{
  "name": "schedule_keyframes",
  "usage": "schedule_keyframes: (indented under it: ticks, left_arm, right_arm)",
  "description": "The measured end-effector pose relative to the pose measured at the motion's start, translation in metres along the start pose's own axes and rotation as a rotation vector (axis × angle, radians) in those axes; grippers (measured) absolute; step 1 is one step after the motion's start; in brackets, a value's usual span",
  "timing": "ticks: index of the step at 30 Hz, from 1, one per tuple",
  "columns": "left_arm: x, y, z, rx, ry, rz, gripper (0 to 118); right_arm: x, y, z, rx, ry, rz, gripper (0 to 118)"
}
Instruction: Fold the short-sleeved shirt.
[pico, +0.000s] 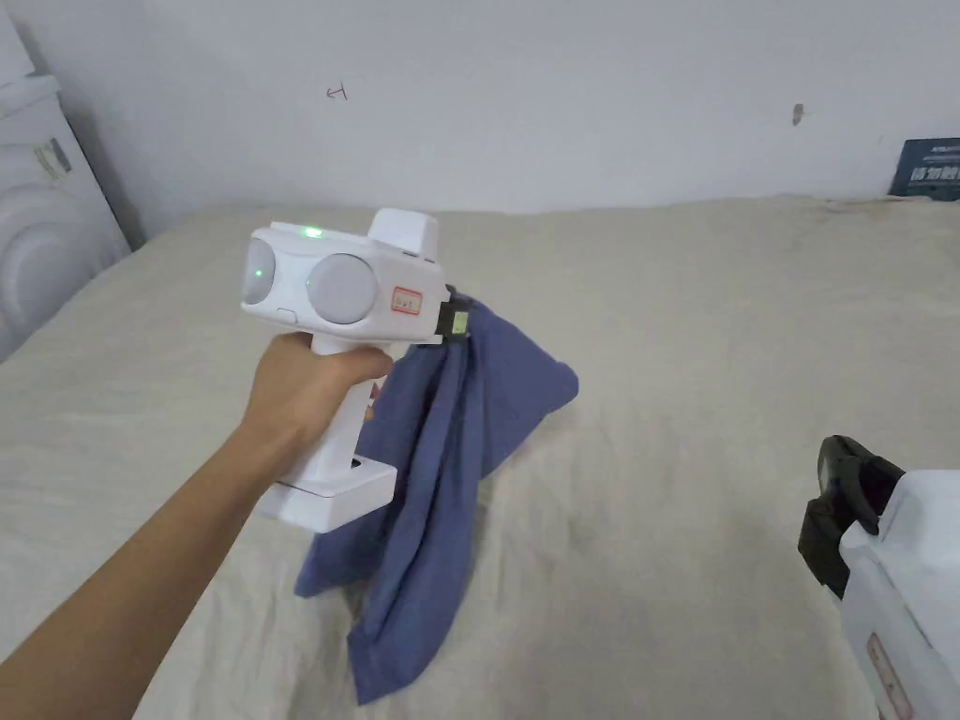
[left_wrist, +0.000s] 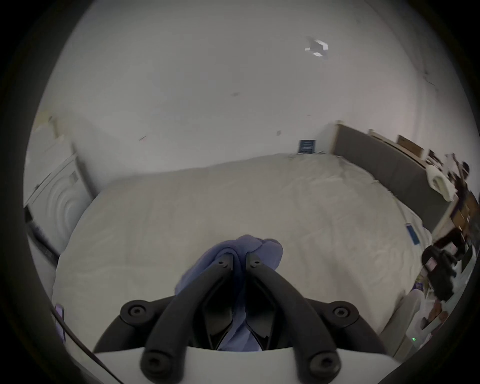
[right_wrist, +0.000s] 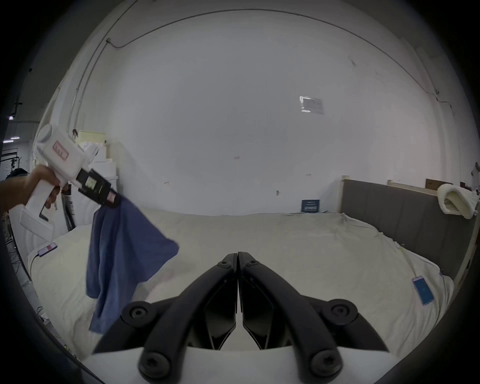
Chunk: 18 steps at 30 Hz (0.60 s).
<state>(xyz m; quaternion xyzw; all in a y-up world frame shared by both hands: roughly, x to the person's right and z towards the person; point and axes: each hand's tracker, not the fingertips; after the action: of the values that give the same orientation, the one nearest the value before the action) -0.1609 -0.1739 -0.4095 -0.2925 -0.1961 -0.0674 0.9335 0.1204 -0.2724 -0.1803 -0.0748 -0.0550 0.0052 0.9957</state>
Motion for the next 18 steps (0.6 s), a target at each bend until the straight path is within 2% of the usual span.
schedule_keyframes:
  ticks: [8,18]
  left_arm:
    - [0.123,0.015,-0.030,-0.008,-0.210,-0.126,4]
    - [0.219,-0.079,-0.106,-0.241,-0.359,-0.170,4]
  right_arm:
    - [0.056,0.002,0.022,0.010,-0.146,-0.010,0]
    - [0.102,-0.009,0.042,-0.014,-0.248,-0.036,0]
